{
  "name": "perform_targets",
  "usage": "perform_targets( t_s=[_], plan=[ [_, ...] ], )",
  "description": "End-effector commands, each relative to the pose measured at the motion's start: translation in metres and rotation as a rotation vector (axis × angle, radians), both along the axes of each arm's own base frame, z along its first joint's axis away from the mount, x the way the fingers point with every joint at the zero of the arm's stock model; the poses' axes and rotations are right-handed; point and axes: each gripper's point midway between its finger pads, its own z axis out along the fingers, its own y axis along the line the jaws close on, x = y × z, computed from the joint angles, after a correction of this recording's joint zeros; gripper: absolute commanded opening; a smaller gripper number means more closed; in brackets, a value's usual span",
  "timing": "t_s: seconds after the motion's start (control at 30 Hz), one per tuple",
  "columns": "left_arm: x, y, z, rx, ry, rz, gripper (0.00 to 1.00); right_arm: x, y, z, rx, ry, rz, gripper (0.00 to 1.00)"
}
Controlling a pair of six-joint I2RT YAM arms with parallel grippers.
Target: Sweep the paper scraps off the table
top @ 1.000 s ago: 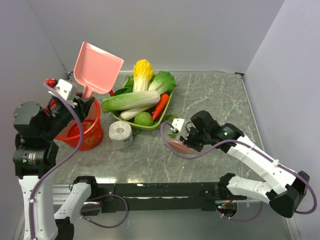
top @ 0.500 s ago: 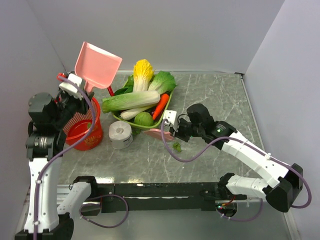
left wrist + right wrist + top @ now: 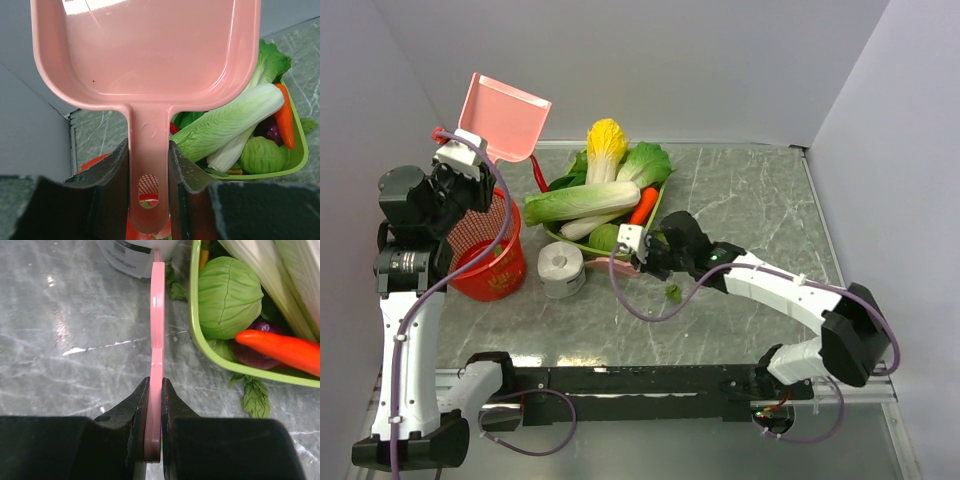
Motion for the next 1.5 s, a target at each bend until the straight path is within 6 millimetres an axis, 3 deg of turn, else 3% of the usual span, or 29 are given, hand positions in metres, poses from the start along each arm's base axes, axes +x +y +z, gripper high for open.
perform_targets(
  t_s=[0.0, 0.2, 0.23, 0.27, 0.4, 0.53, 0.63, 0.83, 0.97, 1.0, 1.07, 1.1, 1.2, 1.33, 1.47],
  plan=[
    [-0.004, -0.001, 0.025, 0.004, -0.083, -0.013, 0.01, 0.029, 0.032, 0.037, 0.087, -0.088, -0.064, 0.00],
    [-0.006, -0.006, 0.023, -0.001, -0.078, -0.037, 0.01, 0.044, 0.045, 0.020, 0.038, -0.079, -0.120, 0.00],
    [-0.006, -0.006, 0.023, -0.004, -0.077, -0.040, 0.01, 0.045, 0.044, 0.009, -0.004, -0.063, -0.133, 0.00],
    [-0.007, -0.008, 0.024, -0.008, -0.076, -0.049, 0.01, 0.048, 0.049, 0.016, -0.007, -0.069, -0.136, 0.00],
    [-0.007, -0.010, 0.028, -0.026, -0.087, -0.058, 0.01, 0.045, 0.052, 0.010, -0.062, -0.006, -0.149, 0.00],
    [-0.006, -0.012, 0.027, -0.032, -0.090, -0.064, 0.01, 0.036, 0.041, -0.004, -0.158, -0.044, -0.111, 0.00],
    [-0.007, -0.013, 0.026, -0.031, -0.089, -0.070, 0.01, 0.028, 0.021, -0.017, -0.281, -0.017, -0.099, 0.00],
    [-0.006, -0.012, 0.021, -0.023, -0.081, -0.071, 0.01, -0.003, -0.049, -0.033, -0.516, 0.042, -0.039, 0.00],
    [-0.007, -0.013, 0.019, -0.011, -0.072, -0.084, 0.01, -0.022, -0.099, -0.020, -0.584, 0.050, -0.030, 0.00],
    [-0.007, -0.014, 0.019, -0.009, -0.072, -0.087, 0.01, -0.030, -0.111, -0.007, -0.564, 0.037, -0.029, 0.00],
    [-0.005, -0.015, 0.017, -0.009, -0.070, -0.093, 0.01, -0.040, -0.118, 0.001, -0.515, 0.019, 0.014, 0.00],
    [-0.005, -0.015, 0.017, -0.011, -0.072, -0.095, 0.01, -0.045, -0.119, 0.018, -0.447, -0.032, 0.022, 0.00],
    [0.000, -0.018, 0.017, -0.034, -0.073, -0.105, 0.01, -0.057, -0.103, 0.039, -0.281, -0.116, 0.096, 0.00],
    [0.002, -0.022, 0.022, -0.059, -0.076, -0.121, 0.01, -0.039, -0.073, 0.068, -0.102, -0.170, 0.043, 0.00],
    [0.003, -0.020, 0.021, -0.043, -0.067, -0.117, 0.01, -0.012, -0.051, 0.062, -0.070, -0.137, -0.037, 0.00]
  ],
)
